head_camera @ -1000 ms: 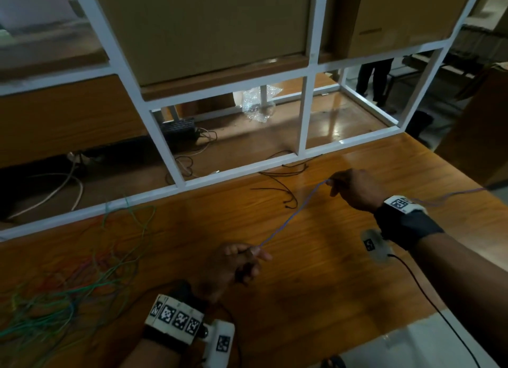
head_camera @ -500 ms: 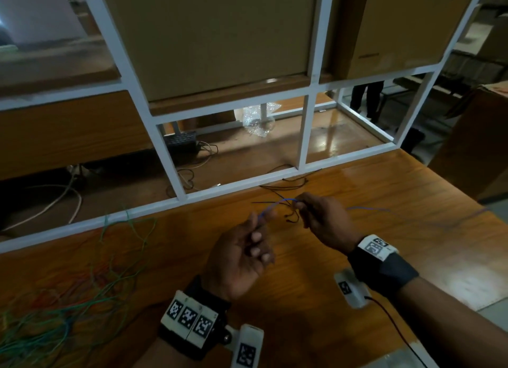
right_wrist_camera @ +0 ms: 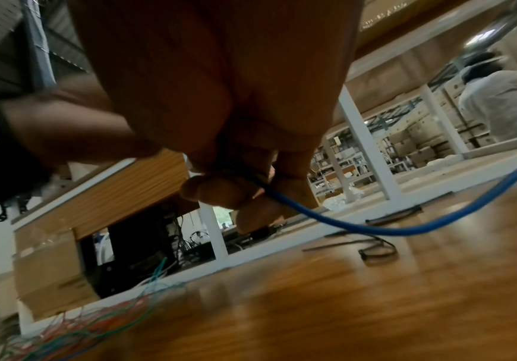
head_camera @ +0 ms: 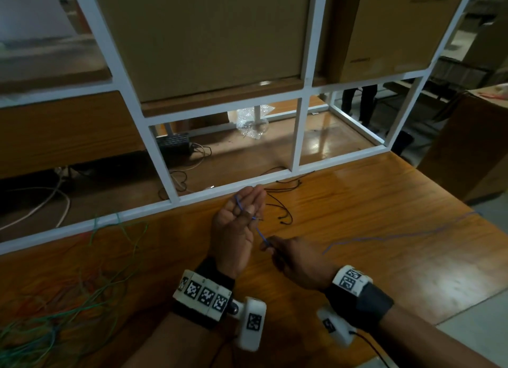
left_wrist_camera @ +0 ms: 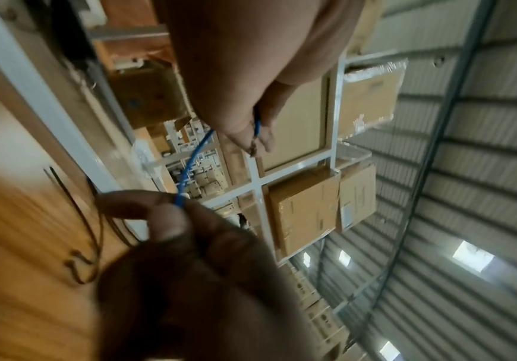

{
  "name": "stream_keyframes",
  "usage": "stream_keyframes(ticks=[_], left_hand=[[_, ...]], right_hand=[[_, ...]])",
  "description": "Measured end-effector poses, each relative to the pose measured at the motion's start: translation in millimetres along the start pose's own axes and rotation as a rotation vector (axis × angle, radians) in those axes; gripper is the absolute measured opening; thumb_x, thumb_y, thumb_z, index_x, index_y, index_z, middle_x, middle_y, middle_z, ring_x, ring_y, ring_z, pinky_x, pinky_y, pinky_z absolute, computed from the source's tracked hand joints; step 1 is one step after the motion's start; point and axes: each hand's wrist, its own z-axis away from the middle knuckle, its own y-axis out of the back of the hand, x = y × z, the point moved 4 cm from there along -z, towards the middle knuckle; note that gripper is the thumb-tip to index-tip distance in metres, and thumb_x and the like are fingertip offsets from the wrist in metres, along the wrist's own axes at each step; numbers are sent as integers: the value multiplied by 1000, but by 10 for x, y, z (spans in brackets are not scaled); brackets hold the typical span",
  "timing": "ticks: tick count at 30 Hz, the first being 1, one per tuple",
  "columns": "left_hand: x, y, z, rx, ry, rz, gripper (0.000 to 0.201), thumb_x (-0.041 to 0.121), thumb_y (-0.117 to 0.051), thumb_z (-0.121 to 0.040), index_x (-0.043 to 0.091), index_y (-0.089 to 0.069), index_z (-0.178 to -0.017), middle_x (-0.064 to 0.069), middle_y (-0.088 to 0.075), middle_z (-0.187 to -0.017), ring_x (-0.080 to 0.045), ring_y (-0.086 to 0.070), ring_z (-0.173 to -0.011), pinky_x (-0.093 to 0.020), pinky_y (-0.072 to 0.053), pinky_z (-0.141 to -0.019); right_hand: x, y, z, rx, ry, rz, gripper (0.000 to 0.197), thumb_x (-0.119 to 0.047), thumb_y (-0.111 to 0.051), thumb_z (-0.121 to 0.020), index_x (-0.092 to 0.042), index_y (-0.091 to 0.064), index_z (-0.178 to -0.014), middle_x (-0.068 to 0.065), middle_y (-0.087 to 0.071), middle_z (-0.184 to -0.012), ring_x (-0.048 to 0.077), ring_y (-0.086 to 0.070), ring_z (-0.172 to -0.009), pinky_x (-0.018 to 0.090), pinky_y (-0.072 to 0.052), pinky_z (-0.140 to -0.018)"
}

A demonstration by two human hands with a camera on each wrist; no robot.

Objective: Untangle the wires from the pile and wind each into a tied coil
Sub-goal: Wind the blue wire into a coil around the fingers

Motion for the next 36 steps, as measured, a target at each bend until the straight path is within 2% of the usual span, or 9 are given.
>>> stream_keyframes(ticks=[3, 6, 11, 14, 17, 23, 28, 32, 36], left_hand=[[-80, 104, -3, 38, -202, -464, 43, -14, -46, -95, 1, -51, -135, -4, -61, -136, -18, -53, -131, -37, -41, -111], [-193, 33, 45, -131, -304, -1059, 51, -11, -41, -94, 18, -59, -131, 20, -55, -138, 0, -55, -122, -24, -50, -98], [-263, 74, 63, -413, -168, -1375, 46, -1, -44, -87, 27, -64, -118, 7, -71, -108, -5, -67, -89, -33, -58, -75], [-267, 55, 149, -501, -10, -1308, 19, 26, -48, -95, 23, -67, -97, 3, -67, -82, -15, -60, -68, -46, -53, -65], [-272, -58, 223, -538, 155, -1028, 53, 61, -53, -90, 11, -68, -97, -12, -70, -90, -27, -63, -77, -51, -53, -74], [-128, -238, 246, -387, 572, -65, 112, 89, -41, -72, -8, -57, -127, -27, -66, -107, -31, -64, -84, -34, -49, -70], [33, -289, 141, -128, 373, 163, 90, 74, -41, -87, -6, -59, -125, -17, -69, -102, -22, -64, -77, -27, -49, -58], [-1, -351, 50, -43, 179, -52, 61, 48, -37, -99, 0, -54, -132, -17, -64, -128, -23, -64, -104, -32, -49, -83], [-28, -277, -10, -15, 57, -210, 83, 69, -31, -93, 3, -41, -143, -13, -58, -139, -26, -53, -131, -43, -36, -110]], right_hand=[[-90, 39, 28, -81, 26, 107, 30, -21, -47, -104, -25, -57, -132, -11, -47, -60, 7, -41, -45, 27, -29, -43], [-110, 133, 64, -120, 41, 192, 25, -15, -49, -101, -21, -57, -125, -4, -56, -66, 10, -42, -47, 32, -34, -44], [4, 581, 157, -68, 61, 289, 19, -30, -52, -104, -29, -65, -116, -2, -69, -78, 15, -57, -57, 32, -45, -49], [-12, 899, 168, -34, 130, 298, 19, -40, -55, -103, -32, -71, -108, -9, -73, -82, 8, -61, -61, 25, -48, -51], [-60, 1122, 88, 3, 206, 304, 14, -36, -63, -99, -29, -75, -102, -13, -72, -80, -1, -58, -61, 13, -42, -53], [123, 1294, -106, 196, 229, 151, 35, -50, -55, -99, -22, -75, -95, -14, -71, -83, 2, -62, -68, 26, -52, -58], [264, 811, -42, 249, 102, -6, 40, -33, -43, -102, -23, -60, -137, -17, -58, -78, 0, -53, -62, 28, -48, -57], [75, 284, 2, 170, 58, -118, 45, -18, -46, -101, -26, -45, -145, -9, -53, -69, 7, -45, -52, 32, -37, -51], [-33, 74, 83, 159, 103, -143, 39, -26, -46, -105, -29, -47, -144, -16, -49, -64, 5, -44, -49, 30, -32, -51]])
